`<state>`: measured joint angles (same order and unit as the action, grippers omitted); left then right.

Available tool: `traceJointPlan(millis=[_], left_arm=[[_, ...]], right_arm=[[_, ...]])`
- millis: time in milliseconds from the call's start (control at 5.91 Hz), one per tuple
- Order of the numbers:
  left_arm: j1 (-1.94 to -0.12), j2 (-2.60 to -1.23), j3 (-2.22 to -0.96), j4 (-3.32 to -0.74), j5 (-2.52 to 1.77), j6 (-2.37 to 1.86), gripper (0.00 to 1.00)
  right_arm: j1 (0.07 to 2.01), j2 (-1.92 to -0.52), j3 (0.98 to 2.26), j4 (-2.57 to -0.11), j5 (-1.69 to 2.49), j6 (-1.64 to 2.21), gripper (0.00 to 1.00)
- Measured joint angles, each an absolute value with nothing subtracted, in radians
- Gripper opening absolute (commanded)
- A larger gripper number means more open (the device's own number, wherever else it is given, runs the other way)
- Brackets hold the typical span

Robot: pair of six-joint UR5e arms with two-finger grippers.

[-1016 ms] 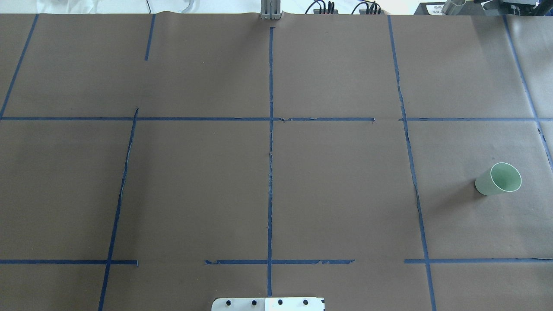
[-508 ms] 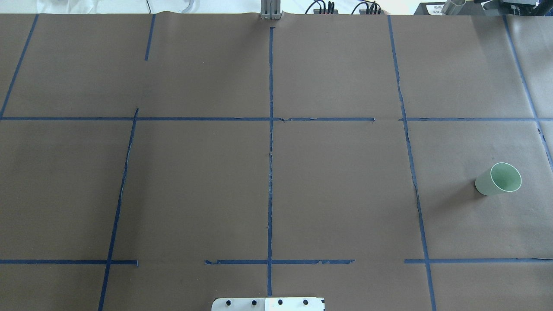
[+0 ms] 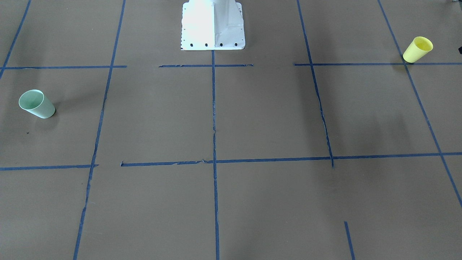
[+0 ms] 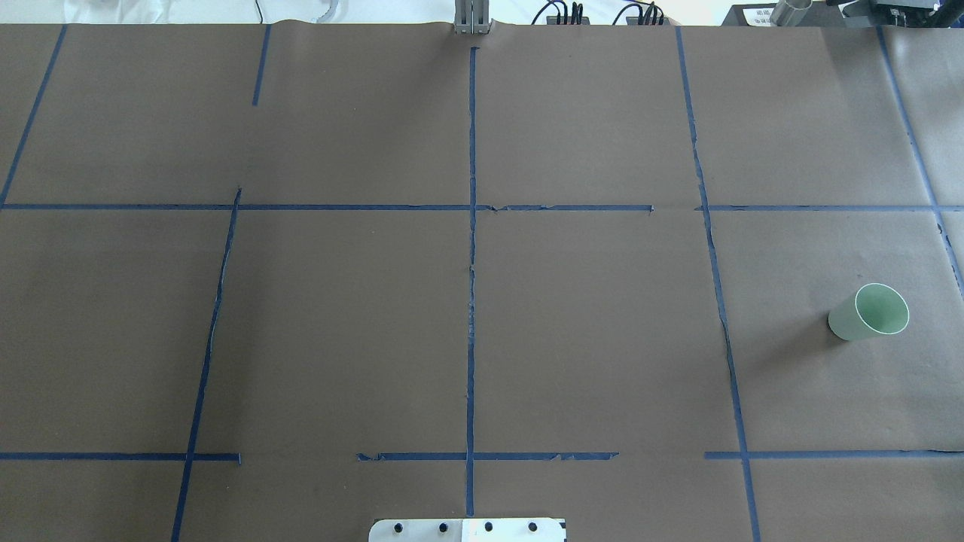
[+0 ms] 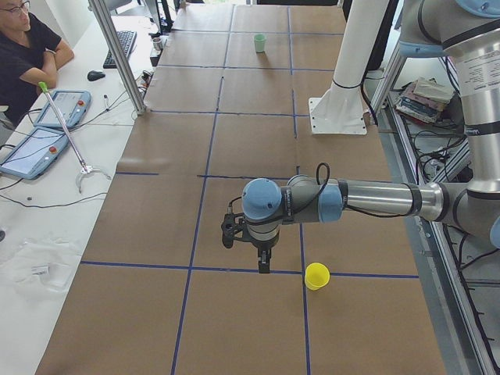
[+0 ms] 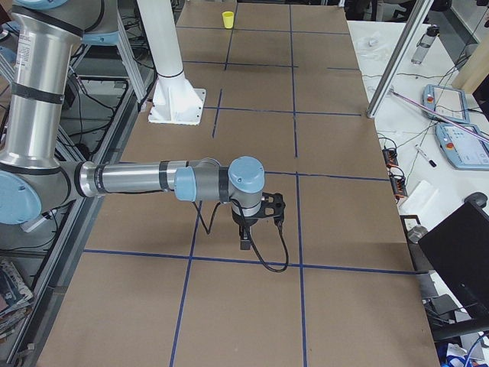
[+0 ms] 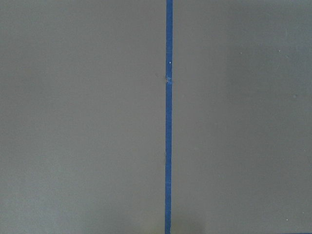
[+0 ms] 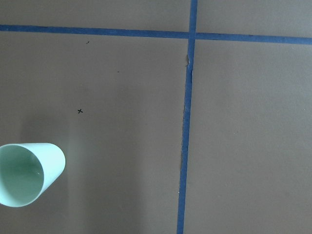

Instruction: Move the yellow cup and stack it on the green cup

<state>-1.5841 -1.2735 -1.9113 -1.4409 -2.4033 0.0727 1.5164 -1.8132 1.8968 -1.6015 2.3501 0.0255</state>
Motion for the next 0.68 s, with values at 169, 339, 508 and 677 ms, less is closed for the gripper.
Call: traceJointPlan(millis=[169, 339, 508, 677], left_arm=[[-1.584, -1.274, -1.911, -1.442, -2.406, 0.073, 1.0], [-1.584, -1.273, -1.911, -1.442, -2.41, 0.076, 1.0], [-1.584, -1.272, -1.912, -1.444, -2.411, 0.078, 1.0], [-1.582, -1.272, -1.918, -1.452, -2.417, 0.077, 1.0]], right_arm=[[1.517, -1.813, 1.899, -1.601, 2.35, 0.022, 1.0], [1.517, -1.814, 1.901, -1.601, 2.35, 0.02, 1.0], [1.517, -1.815, 1.902, -1.601, 2.349, 0.021, 1.0], [1.517, -1.816, 1.903, -1.602, 2.351, 0.023, 1.0]])
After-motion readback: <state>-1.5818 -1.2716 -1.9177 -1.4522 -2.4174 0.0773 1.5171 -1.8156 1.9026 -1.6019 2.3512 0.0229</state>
